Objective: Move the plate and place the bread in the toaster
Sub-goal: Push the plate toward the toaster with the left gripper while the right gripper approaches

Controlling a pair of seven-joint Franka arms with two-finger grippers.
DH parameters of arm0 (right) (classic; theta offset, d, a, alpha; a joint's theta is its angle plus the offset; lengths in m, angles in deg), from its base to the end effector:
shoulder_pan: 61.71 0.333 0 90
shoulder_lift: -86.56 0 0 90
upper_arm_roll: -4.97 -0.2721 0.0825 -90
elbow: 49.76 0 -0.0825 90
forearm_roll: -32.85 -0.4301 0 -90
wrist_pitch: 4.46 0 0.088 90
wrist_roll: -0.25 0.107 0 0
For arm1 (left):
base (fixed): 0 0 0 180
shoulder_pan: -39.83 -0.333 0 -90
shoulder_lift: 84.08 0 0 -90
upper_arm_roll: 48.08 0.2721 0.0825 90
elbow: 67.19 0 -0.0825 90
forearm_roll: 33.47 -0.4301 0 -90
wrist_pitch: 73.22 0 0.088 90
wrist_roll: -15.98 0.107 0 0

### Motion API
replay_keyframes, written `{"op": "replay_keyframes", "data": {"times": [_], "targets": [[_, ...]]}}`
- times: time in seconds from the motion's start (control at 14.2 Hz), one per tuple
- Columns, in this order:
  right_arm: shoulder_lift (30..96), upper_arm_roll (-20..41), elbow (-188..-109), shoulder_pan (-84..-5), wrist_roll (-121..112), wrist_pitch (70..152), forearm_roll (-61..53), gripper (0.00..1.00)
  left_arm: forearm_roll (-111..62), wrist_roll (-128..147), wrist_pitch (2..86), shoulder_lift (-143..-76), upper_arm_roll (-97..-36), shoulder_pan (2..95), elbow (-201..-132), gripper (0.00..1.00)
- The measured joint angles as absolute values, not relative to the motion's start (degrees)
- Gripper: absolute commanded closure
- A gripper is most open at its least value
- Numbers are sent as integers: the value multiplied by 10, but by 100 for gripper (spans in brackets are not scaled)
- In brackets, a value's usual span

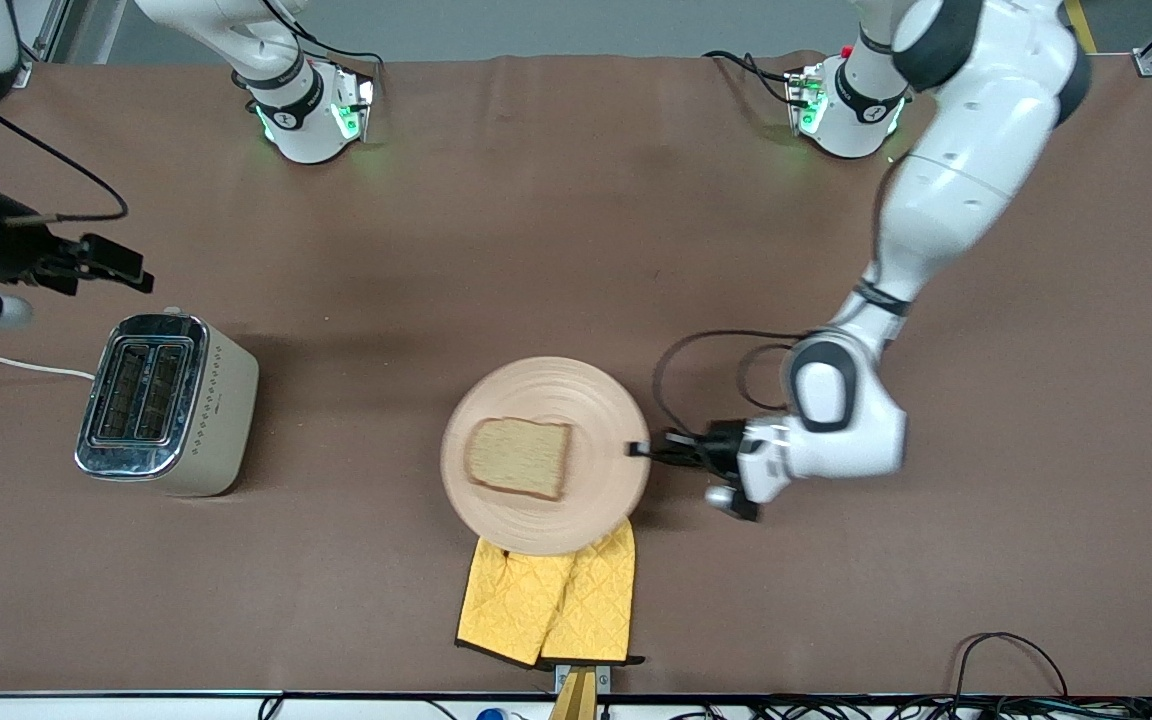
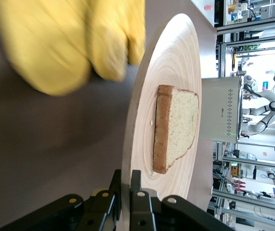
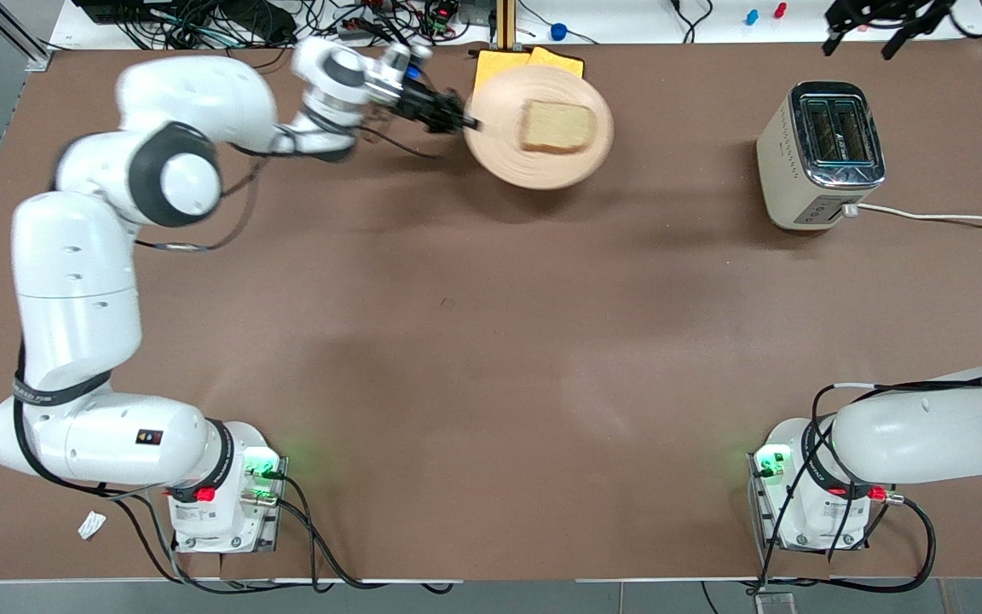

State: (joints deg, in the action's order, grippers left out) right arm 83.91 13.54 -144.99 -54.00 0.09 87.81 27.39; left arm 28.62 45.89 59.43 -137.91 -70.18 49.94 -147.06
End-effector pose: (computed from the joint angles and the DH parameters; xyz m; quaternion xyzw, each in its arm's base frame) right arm 0.6095 0.0020 0.5094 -0.9978 0.0104 0.0482 0.0444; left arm 0.6433 -0.3706 0.1306 0.8578 -0.0483 -0.0172 0.5114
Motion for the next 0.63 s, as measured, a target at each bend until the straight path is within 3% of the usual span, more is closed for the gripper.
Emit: {"op": "replay_keyframes", "data": {"times": [0.28, 0.63], "targets": [[784, 133, -1492, -507, 57, 1005, 273, 0, 403, 459, 668, -1419, -700, 610, -1462, 100], [774, 130, -1608, -467, 69, 1145, 254, 1, 433, 469, 693, -1445, -696, 647, -1448, 96]]}}
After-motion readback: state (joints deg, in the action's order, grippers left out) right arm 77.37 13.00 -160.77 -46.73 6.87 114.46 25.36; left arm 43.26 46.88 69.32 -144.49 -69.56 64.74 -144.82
